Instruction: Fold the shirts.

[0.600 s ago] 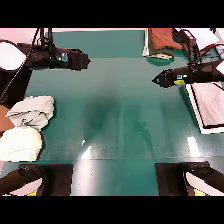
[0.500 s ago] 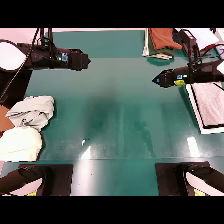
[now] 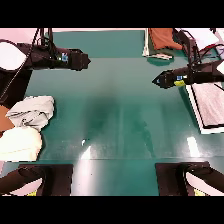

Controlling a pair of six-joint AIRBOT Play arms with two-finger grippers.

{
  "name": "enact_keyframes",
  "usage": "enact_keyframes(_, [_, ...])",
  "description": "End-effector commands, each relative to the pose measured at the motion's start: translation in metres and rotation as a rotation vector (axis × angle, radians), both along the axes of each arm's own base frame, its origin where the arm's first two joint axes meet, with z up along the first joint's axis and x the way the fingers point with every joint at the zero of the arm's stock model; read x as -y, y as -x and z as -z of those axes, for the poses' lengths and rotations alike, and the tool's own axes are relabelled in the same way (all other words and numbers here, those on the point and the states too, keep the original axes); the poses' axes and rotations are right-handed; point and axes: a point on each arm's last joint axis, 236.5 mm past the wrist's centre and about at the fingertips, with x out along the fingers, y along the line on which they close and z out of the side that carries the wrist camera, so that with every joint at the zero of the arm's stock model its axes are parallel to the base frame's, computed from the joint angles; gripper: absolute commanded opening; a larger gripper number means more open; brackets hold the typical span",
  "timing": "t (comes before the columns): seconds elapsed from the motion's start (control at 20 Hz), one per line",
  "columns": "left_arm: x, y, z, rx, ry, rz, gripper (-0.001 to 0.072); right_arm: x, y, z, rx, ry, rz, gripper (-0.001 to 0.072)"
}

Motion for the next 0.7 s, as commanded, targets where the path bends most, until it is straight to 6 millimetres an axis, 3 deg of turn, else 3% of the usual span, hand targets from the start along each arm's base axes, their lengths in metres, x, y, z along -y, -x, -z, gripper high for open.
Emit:
enact_keyframes(0.0, [-0.001,-0.006,-0.008,0.035,0.019,-0.016,0.0024,0.000,0.002,0.001,-0.007,0.002,-0.004,0.0021])
enact_keyframes(0.05, [-0.010,-0.006,-0.010,0.044,-0.010,-0.023,0.0023,0.000,0.002,0.001,-0.007,0.002,-0.004,0.0021])
enact_keyframes(0.1, [-0.034,-0.008,-0.008,0.050,-0.088,-0.060,0.0024,0.000,0.002,0.001,-0.007,0.002,-0.004,0.0021])
enact_keyframes(0.25, [-0.151,-0.002,0.013,-0.038,-0.342,-0.287,0.0024,0.000,0.003,-0.001,-0.002,0.001,-0.004,0.0021])
enact_keyframes(0.3, [-0.190,0.005,0.028,-0.102,-0.415,-0.364,0.0024,0.000,0.003,-0.002,0.002,0.000,-0.004,0.0021])
enact_keyframes(0.4, [-0.249,0.021,0.071,-0.253,-0.524,-0.462,0.0025,0.000,0.004,-0.007,0.016,-0.002,-0.002,0.0021])
enact_keyframes(0.45, [-0.267,0.025,0.093,-0.304,-0.549,-0.481,0.0072,0.000,0.004,-0.009,0.022,-0.003,-0.001,0.0021])
enact_keyframes(0.5, [-0.282,0.027,0.117,-0.347,-0.553,-0.509,0.0386,0.001,0.005,-0.011,0.027,-0.004,-0.002,0.0022])
enact_keyframes(0.55, [-0.293,0.028,0.141,-0.381,-0.546,-0.537,0.0614,0.001,0.006,-0.013,0.032,-0.004,-0.002,0.0021])
enact_keyframes(0.65, [-0.307,0.033,0.190,-0.436,-0.545,-0.562,0.0611,0.001,0.008,-0.016,0.039,-0.005,-0.003,0.0021])
